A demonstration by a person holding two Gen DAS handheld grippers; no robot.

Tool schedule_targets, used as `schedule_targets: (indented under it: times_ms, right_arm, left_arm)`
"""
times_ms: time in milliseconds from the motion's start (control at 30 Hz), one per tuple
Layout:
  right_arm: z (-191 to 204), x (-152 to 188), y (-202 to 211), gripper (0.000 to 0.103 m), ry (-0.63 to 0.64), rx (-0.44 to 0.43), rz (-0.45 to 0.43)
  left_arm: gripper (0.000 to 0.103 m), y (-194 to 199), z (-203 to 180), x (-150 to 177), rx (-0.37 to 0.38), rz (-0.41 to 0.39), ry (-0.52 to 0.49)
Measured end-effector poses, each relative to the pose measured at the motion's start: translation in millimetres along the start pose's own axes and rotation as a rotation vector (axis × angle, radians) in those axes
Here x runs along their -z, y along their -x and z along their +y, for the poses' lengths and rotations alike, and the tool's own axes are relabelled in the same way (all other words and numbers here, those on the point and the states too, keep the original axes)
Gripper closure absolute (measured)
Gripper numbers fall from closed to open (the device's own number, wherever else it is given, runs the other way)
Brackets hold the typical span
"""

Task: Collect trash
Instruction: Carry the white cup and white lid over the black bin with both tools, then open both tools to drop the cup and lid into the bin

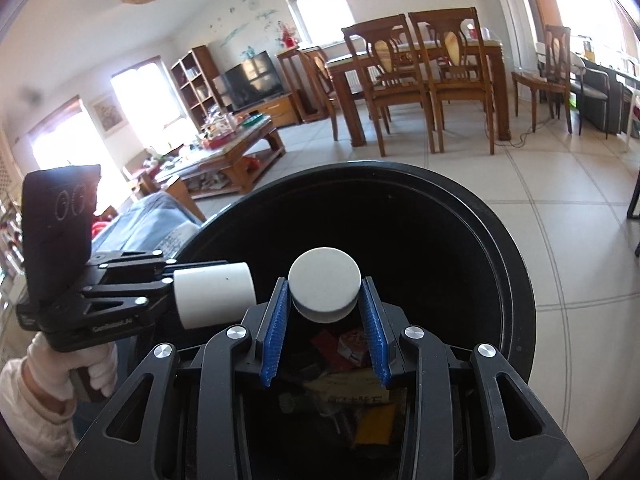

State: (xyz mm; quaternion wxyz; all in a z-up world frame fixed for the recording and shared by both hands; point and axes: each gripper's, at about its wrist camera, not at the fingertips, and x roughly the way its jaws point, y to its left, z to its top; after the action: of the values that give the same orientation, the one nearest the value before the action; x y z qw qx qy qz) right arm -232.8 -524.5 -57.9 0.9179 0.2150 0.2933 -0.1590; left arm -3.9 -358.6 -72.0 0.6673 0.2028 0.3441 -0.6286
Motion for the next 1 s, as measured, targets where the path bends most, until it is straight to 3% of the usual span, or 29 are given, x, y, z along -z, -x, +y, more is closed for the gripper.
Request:
schedule_targets:
  times_ms: [600,667,767,867,933,1000]
  right_arm:
    - [4,-2,1,0.066,0.001,-0.001,-0.001]
    - [7,-4,3,0.063,0.004,-0.007,-0.004]
    - [11,-7,5,0.049,0.013,-0.011,-0.012]
    - [13,-9,7,0.048,0.017,-0.011,-0.018]
    - [13,-9,8,0.048,0.013,-0.012,-0.022]
    - [13,-9,9,0.048,0.009,-0.008,-0.028]
  left_arm:
    - [0.092,-9,-5,-4,0.0,0.028,-0.021]
    - [0.091,-9,-4,-4,-0.002,0.032,-0.025]
    - [0.091,-11,-7,-8,-0.006,0.035,-0.031]
    - [0.09,-12,-9,-7,-0.008,0.038,-0.038]
    - [0.085,-12,-12,-7,-0.006,0.039,-0.048]
    - [0.065,-11,-16,-7,-0.016,0.031,-0.069]
